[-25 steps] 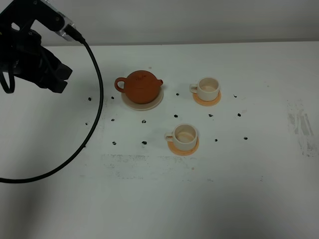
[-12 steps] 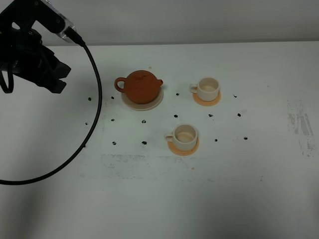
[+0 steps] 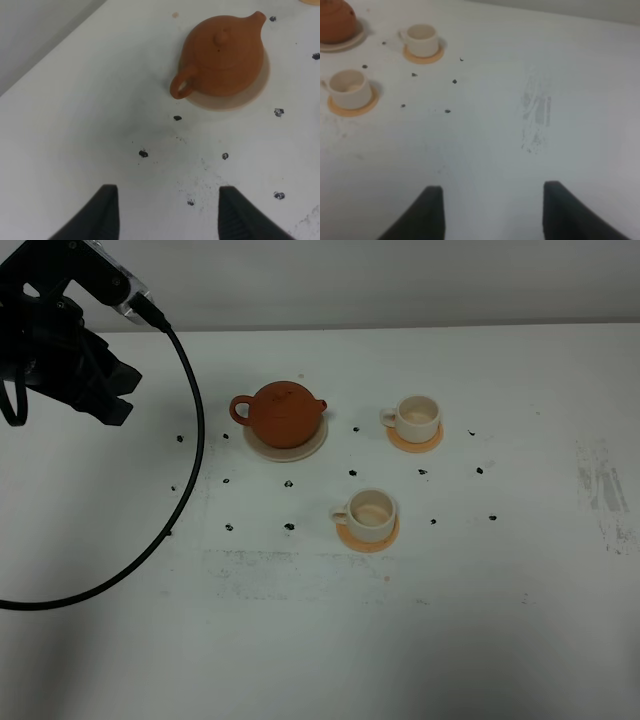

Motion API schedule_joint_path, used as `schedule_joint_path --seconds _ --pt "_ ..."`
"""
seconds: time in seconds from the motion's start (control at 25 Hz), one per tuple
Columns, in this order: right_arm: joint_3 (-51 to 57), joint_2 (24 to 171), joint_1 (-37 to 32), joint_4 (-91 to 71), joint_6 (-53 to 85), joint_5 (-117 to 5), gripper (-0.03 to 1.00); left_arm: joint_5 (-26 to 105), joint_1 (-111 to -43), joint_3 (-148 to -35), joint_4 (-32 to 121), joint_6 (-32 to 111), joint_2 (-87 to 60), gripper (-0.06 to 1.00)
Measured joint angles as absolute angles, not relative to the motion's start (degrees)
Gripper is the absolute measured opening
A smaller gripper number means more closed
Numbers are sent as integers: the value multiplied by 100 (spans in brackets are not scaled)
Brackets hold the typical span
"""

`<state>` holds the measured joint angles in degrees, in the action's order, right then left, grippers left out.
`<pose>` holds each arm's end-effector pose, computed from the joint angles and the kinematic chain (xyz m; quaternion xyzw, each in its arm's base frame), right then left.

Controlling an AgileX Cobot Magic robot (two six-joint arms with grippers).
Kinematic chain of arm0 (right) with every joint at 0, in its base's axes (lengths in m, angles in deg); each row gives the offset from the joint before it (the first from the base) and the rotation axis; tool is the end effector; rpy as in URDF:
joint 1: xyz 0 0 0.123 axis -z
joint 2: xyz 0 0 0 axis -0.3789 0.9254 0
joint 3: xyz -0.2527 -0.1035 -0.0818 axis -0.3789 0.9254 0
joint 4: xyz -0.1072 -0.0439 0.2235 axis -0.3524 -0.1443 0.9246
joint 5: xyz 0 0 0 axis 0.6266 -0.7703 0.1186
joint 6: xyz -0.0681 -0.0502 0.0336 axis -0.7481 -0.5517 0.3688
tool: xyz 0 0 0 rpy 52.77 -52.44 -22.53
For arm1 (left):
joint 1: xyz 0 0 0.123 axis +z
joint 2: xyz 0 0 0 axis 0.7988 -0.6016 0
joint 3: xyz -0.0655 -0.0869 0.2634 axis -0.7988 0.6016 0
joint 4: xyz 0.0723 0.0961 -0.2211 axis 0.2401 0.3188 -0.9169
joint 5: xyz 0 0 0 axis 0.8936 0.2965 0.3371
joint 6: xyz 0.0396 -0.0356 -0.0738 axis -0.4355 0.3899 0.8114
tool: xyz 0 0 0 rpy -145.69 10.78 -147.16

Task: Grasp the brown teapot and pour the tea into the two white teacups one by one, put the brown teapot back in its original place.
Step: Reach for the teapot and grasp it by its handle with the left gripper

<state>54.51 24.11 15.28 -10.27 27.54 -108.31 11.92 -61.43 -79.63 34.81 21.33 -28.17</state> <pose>-0.0076 0.0101 0.2758 -0.1386 0.8426 0.0493 0.5181 0.3332 -0.0679 0.3002 0.3571 0.8464 -0.0127 0.3948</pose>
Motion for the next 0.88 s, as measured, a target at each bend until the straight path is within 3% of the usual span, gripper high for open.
schedule_joint_path --seconds 0.24,0.52,0.88 --pt "5451 2411 1558 -1034 2776 -10831 46 1237 -6143 -7963 3464 2137 -2817 47" --pt "5451 2411 2120 -1029 2789 -10831 46 1238 -6143 -7963 3295 2166 -2817 47" --pt "5451 2411 2146 -960 2789 -10831 46 1095 -6143 -7963 3165 2243 -2817 47"
